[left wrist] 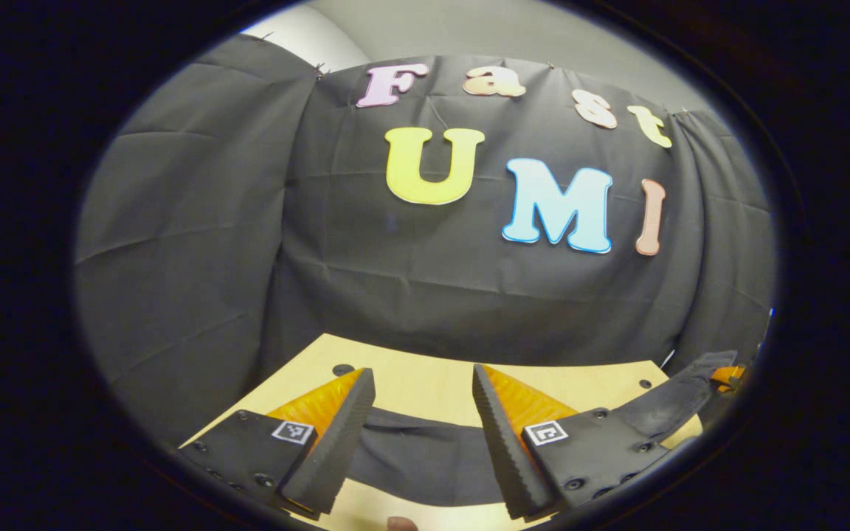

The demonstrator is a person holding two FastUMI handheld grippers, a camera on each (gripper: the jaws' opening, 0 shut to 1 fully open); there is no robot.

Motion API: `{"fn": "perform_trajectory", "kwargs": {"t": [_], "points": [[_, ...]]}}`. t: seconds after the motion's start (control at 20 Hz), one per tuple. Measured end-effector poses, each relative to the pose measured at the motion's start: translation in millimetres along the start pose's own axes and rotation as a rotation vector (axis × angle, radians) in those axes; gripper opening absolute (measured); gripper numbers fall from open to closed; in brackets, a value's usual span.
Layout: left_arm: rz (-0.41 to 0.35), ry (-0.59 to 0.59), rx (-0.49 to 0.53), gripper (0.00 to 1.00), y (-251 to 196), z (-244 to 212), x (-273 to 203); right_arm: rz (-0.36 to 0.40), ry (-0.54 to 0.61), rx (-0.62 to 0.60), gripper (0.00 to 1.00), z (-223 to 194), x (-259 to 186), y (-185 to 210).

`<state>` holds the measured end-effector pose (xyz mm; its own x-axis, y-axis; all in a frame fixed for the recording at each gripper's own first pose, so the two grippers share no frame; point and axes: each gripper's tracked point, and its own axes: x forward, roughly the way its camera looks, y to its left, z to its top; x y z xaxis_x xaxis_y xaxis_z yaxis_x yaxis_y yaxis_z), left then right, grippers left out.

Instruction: Grasp the waist and the cuffs of the jeans and fold them to make the two legs overlap; first hold the waist and fold one-third of the jeans toward the cuffs, then hold the cuffs and fold the remaining one-third in the same direction to finish folding.

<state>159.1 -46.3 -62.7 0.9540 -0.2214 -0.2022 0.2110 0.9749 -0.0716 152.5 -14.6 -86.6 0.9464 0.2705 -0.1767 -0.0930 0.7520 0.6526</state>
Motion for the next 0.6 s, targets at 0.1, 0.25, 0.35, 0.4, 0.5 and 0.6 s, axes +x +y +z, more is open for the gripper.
{"fn": "perform_trajectory", "kwargs": {"t": [0.1,0.25,0.35,0.4,0.5,0.6], "points": [[-0.012,-0.001,-0.005,0.88,1,-2,-2,0.035,-0.032,-0.084,0.12,-8,-9,41],[-0.021,-0.013,-0.009,0.88,6,3,-4,0.094,-0.086,-0.194,0.12,-20,-12,115],[-0.033,-0.019,-0.009,0.88,16,7,-5,0.125,-0.092,-0.271,0.12,-44,-12,153],[-0.039,-0.022,-0.008,0.88,19,10,-7,0.143,-0.094,-0.309,0.12,-57,-12,168],[-0.047,-0.03,-0.01,0.88,26,11,-12,0.175,-0.091,-0.368,0.12,-81,-10,192],[-0.055,-0.031,-0.017,0.88,33,10,-15,0.209,-0.086,-0.413,0.12,-109,-6,213]]}}
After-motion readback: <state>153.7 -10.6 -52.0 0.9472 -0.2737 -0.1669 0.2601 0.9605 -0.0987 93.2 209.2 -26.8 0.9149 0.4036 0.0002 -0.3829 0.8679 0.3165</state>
